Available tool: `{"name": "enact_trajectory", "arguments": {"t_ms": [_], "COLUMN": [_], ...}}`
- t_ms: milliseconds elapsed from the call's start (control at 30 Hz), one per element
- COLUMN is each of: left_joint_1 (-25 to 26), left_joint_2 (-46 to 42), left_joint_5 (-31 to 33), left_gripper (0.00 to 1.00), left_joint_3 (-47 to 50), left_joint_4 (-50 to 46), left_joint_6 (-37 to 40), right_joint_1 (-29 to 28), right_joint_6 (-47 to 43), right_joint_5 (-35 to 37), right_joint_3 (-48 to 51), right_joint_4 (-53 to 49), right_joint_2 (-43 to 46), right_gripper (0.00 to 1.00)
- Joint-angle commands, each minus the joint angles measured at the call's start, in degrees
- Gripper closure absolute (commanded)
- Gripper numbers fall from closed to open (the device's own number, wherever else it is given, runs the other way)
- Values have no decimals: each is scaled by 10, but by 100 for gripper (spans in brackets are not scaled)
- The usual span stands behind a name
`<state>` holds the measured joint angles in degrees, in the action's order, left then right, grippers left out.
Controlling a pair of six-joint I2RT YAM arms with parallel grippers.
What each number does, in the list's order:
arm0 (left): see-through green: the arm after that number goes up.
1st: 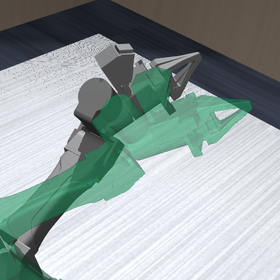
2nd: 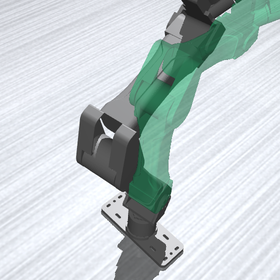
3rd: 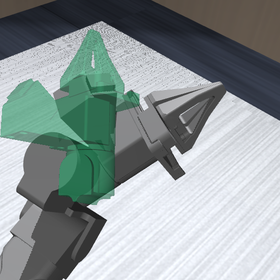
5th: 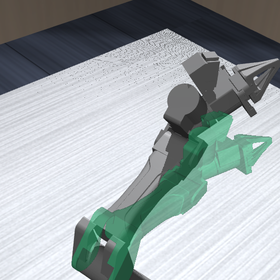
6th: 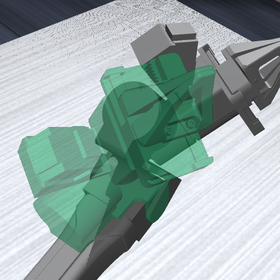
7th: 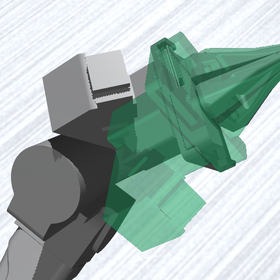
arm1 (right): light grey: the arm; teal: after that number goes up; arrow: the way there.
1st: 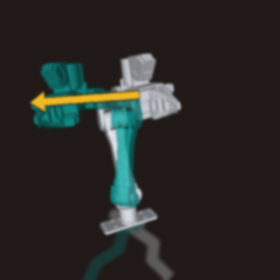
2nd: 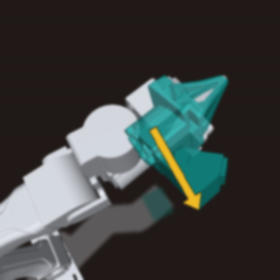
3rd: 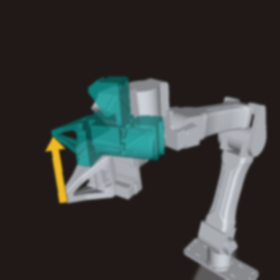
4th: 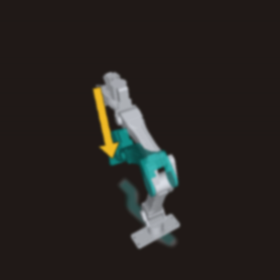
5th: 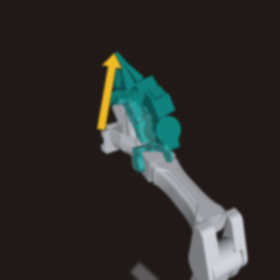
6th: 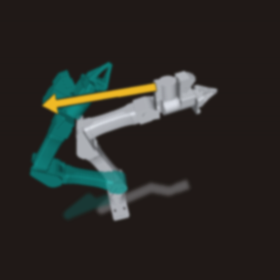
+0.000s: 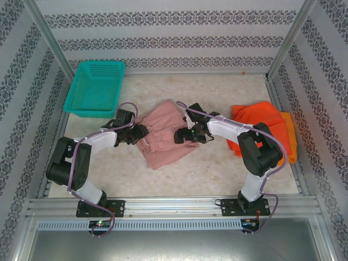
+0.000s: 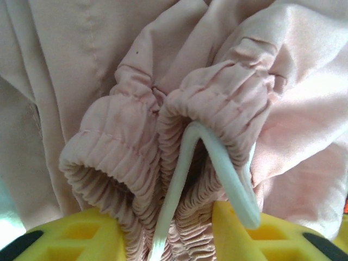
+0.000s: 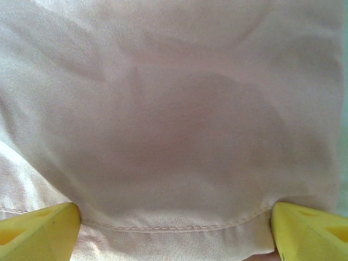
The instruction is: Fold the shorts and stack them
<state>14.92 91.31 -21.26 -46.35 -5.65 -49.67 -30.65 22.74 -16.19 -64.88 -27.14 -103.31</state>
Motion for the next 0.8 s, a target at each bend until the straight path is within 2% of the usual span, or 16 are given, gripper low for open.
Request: {"name": "enact_trajectory", "arguments": {"t_ms": [0,100,233,500,767], "left_joint_1": [-1,0,4,42,109], "left_joint_2": [5,3,2,2,92], "left_joint_5": [-10,-9,-16,-17,-19], "left_gripper": [66,77,100,100,100], "left_joint_3": [-16,-30,-53,-158,-385], "left_joint_4": [37,31,19,-39,-127], "left_joint_6": [-14,-11,-3,16,28], "right_joint_1": [-6,-6,-3,41,122], "right_joint_6": [9,8,9,-2,-16], "right_joint_5": [-11,-6,2,21,31], "right_joint_3": [-8,-5,5,35,70], "right_joint_4": [3,4,10,-5,-42], "right_joint_2": [-11,-7,24,144,288], "right_gripper": [10,10,9,8,7]}}
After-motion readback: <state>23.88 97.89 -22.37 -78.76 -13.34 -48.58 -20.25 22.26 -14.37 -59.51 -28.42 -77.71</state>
